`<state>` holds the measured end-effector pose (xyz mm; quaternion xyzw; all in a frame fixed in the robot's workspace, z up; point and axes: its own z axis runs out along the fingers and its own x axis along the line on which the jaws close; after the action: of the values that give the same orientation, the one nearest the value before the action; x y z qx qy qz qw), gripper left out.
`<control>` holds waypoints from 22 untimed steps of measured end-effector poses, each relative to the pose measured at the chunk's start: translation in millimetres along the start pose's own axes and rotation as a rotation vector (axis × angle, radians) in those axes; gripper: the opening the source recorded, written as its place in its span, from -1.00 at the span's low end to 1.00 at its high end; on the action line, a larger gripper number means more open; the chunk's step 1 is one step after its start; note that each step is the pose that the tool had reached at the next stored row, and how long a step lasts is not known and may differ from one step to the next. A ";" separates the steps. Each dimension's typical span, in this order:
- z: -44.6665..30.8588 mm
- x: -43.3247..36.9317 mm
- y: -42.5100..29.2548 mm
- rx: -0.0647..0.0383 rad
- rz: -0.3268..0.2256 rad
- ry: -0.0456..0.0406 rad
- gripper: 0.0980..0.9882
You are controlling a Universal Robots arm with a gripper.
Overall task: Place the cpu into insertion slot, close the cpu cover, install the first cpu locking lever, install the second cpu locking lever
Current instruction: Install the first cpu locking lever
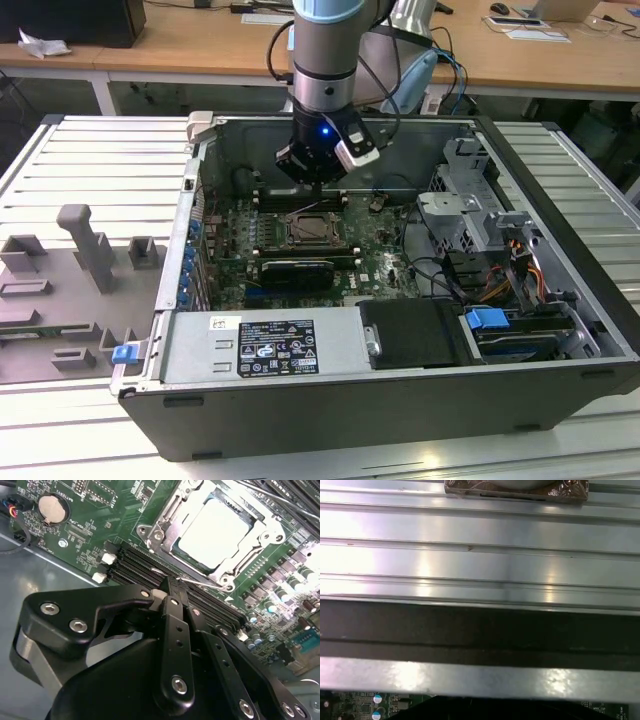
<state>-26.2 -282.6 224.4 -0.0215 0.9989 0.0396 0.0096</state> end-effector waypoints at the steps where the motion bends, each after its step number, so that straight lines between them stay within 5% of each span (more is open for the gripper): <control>1: 0.4 -0.4 -0.6 0.000 0.000 -0.0001 -0.98; 7: 1.9 -0.9 -3.3 -0.012 0.006 -0.0011 -0.98; 11: 3.6 -2.0 -3.8 -0.036 0.007 -0.0023 -0.98; 22: 4.5 -2.3 -5.9 -0.035 0.008 -0.0021 -0.98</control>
<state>-23.5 -288.0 219.4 -0.0177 0.9981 0.0573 0.0101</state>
